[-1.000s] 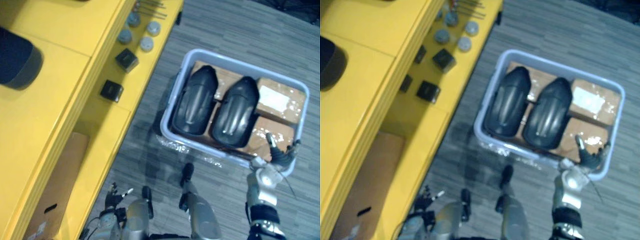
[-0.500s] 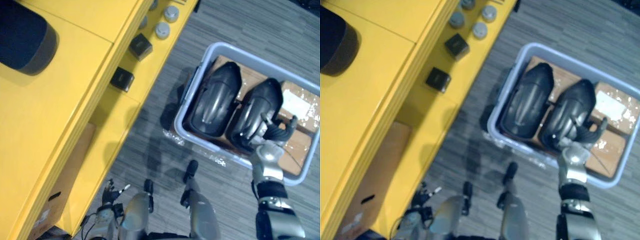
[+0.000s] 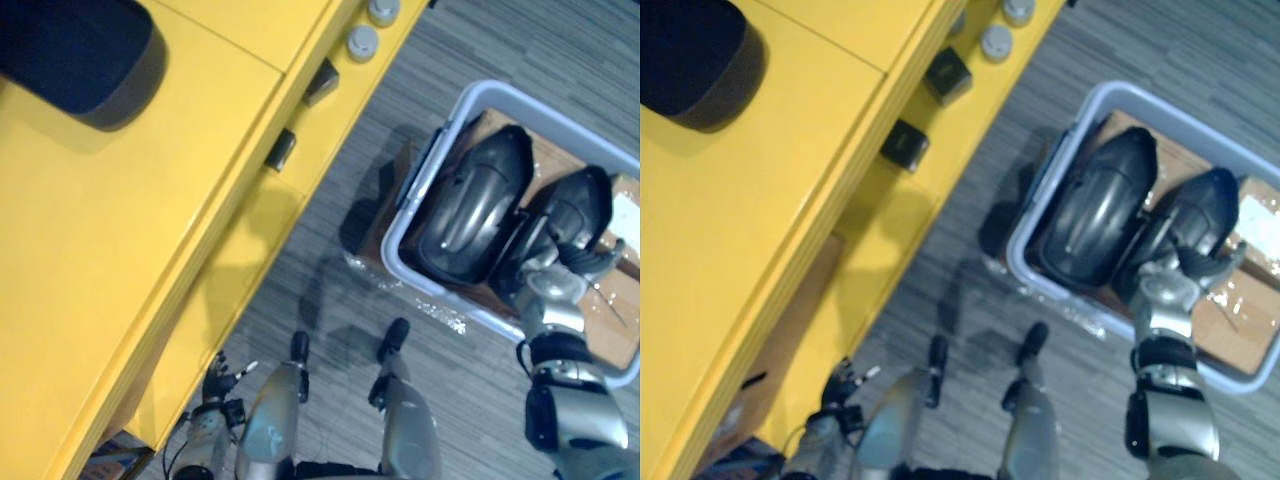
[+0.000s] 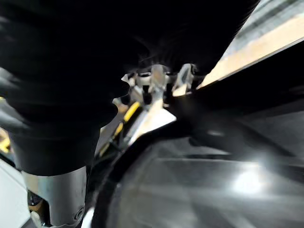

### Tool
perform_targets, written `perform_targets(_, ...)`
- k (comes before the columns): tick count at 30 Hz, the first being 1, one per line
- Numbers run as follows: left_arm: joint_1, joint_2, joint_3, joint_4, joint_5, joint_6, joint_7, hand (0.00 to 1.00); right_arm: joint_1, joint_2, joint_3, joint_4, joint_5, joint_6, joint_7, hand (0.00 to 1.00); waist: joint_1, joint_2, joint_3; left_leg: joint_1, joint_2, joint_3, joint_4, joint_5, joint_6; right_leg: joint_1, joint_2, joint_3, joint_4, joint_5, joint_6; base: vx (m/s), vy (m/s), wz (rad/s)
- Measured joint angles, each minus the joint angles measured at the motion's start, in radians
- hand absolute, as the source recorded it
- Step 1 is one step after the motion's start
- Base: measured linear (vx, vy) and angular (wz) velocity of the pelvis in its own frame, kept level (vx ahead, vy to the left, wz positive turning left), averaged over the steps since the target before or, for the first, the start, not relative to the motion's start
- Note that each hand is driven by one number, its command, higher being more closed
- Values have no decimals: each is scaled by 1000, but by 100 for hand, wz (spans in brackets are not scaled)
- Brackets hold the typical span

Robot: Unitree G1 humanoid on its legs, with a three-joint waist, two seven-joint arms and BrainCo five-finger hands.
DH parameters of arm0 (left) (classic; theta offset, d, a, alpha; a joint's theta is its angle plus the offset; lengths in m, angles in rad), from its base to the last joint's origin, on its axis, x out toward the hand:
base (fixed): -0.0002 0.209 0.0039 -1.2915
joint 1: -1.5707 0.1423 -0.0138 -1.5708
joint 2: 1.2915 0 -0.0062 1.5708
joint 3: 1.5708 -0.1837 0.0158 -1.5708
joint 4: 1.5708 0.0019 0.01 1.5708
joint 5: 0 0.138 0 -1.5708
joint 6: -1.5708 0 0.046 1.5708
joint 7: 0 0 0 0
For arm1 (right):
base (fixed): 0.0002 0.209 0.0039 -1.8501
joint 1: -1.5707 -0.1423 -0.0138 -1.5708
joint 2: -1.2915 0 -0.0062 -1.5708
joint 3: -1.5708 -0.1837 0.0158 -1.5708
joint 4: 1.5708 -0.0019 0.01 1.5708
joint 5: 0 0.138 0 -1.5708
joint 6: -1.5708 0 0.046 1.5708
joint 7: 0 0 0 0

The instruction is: Walk over and take plastic housings, then place them on the shelf

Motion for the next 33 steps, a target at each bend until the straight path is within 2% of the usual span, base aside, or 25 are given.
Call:
perform_targets(4, 0, 2, -34, -21, -24, 1, 1, 0, 1, -22, -3, 0, 0, 10, -15, 0, -18, 2, -1, -1, 0, -1, 11, -1, -1, 1, 0, 0, 0, 0, 0, 41, -3, -7)
perform_targets(8, 1, 0, -33, -28, -26, 2, 3, 0, 36, -21, -49, -33, 0, 5, -58, 0, -16, 17, 0, 16, 0, -10, 13, -1, -2, 22, 1, -2, 0, -5, -4, 35, 6, 3)
perform_targets(11, 11, 4, -26, -54, -16, 23, 7, 0, 96, -10, -68, -158, -24, 3, -110, 0, -17, 21, 0, 43, 1, -16, 11, -1, -2, 54, 1, -3, 1, -23, 1, 47, -1, 9)
perform_targets(15, 37, 4, -2, -93, -7, 45, 21, 0, 196, 54, -67, -385, -83, -11, -180, 0, -23, 23, -14, 134, 8, -1, -5, -1, -2, 116, 0, -3, 44, -99, 10, 68, -37, -6)
perform_targets(17, 55, 3, 24, -93, -25, 66, 29, 0, 242, 103, -66, -438, -111, -12, -192, 0, -38, 20, -64, 153, 15, 2, -18, -2, -3, 122, 3, -3, 64, -134, 21, 95, -60, -5)
perform_targets(19, 80, -3, 45, -92, -42, 84, 33, 0, 285, 145, -64, -462, -134, -12, -193, 0, -52, 23, -98, 196, 25, 4, -17, -1, -4, 157, 10, -6, 81, -162, 19, 166, -82, -5)
perform_targets(21, 112, -25, 67, -90, -89, 103, 39, 0, 372, 180, -66, -512, -162, -15, -192, 0, -67, 34, -121, 239, 46, 23, 73, 0, -7, 253, 23, -37, 80, -183, 5, 152, -45, 2)
perform_targets(22, 123, -44, 95, -88, -109, 105, 37, 0, 424, 203, -84, -546, -183, -21, -191, 0, -71, 21, -130, 196, 64, 40, 211, -6, -35, 305, 7, -55, 79, -192, -8, 117, 18, 14)
perform_targets(23, 130, -47, 103, -87, -113, 105, 36, 0, 445, 218, -97, -556, -191, -29, -189, 0, -71, 12, -142, 180, 78, 59, 236, -29, -31, 324, 4, -54, 74, -200, -6, 125, -33, 27)
perform_targets(24, 134, -51, 102, -70, -115, 111, 30, 0, 477, 235, -126, -561, -210, -37, -188, 0, -80, 34, -180, 186, 128, 94, 97, -49, -21, 353, 23, -70, 72, -214, 10, 128, -46, 19)
perform_targets(25, 143, -62, 103, -67, -116, 118, 23, 0, 501, 232, -134, -567, -218, -42, -176, 0, -80, 52, -195, 204, 165, 103, 44, -13, -55, 380, 51, -79, 74, -239, 42, 96, -41, 1)
perform_targets(27, 165, -63, 111, -57, -115, 123, 15, 0, 513, 269, -115, -568, -226, -57, -147, 0, -69, 27, -218, 227, 136, 108, 50, -13, -55, 387, 30, -63, 74, -254, 64, 34, 30, -27)
perform_targets(28, 173, -69, 117, -58, -115, 123, 13, 0, 516, 273, -107, -568, -228, -65, -138, 0, -69, 26, -225, 232, 130, 107, 48, -13, -55, 386, 26, -51, 75, -255, 65, -5, 40, -29)
perform_targets(30, 200, -122, 124, -70, -115, 114, 3, 0, 541, 273, -90, -568, -255, -95, -82, 0, -68, 40, -240, 255, 112, 116, 32, -14, -55, 398, 10, -42, 67, -255, 66, -38, 39, -21)
perform_targets(33, 218, -143, 121, -70, -93, 104, 4, 0, 596, 281, -87, -568, -258, -124, -31, 0, -68, 59, -257, 299, 99, 116, -39, -11, -52, 418, 7, -48, 41, -250, 74, -59, -9, -6)
